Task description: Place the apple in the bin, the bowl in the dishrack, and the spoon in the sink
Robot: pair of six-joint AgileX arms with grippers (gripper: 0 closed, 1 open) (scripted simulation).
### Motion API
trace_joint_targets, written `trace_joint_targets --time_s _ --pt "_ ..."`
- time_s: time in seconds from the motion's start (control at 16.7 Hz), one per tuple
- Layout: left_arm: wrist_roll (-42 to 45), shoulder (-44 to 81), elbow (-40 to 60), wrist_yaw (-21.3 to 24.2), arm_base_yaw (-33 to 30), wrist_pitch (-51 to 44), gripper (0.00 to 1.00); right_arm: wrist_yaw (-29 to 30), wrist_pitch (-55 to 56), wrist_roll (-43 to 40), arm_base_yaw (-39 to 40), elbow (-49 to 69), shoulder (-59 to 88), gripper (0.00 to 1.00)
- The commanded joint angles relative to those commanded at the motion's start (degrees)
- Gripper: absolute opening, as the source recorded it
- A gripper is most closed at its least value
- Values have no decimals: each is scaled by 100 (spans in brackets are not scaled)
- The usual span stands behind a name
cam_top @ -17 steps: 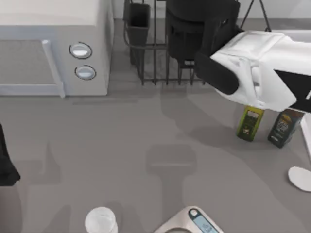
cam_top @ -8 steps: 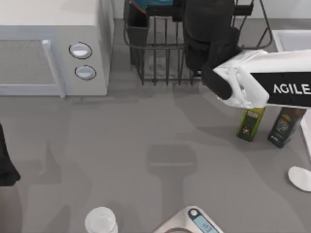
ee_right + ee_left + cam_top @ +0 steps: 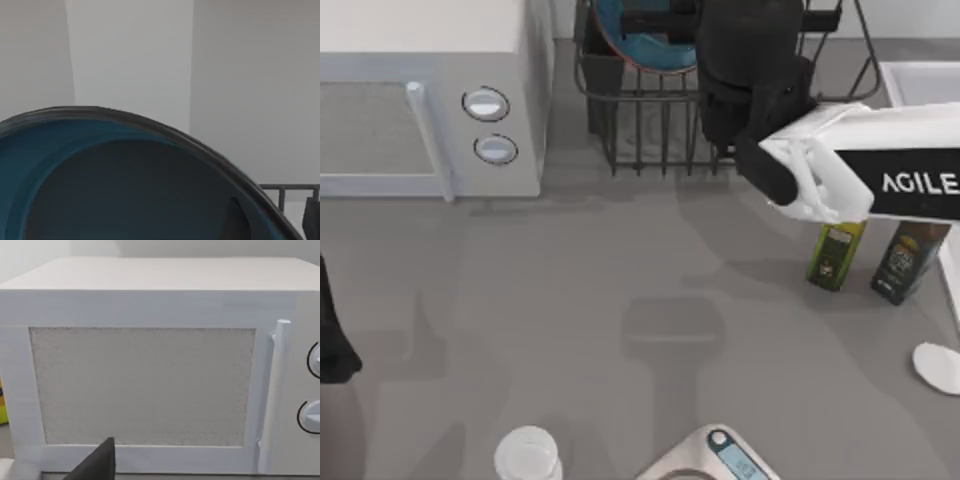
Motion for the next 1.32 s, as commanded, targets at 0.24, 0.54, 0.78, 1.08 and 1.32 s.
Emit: trace_joint_targets --time_s 0.24,0.54,0.78,1.08,1.32 --pt "0 0 0 0 0 0 100 0 0 0 0 0 0 83" --pt "0 0 0 0 0 0 100 0 0 0 0 0 0 100" --pt "0 0 0 0 0 0 100 0 0 0 0 0 0 100" --pt "0 0 0 0 0 0 100 -97 -35 2 -32 -141 -134 100" --pt "0 0 0 0 0 0 100 -709 -265 29 -361 -997 -972 100"
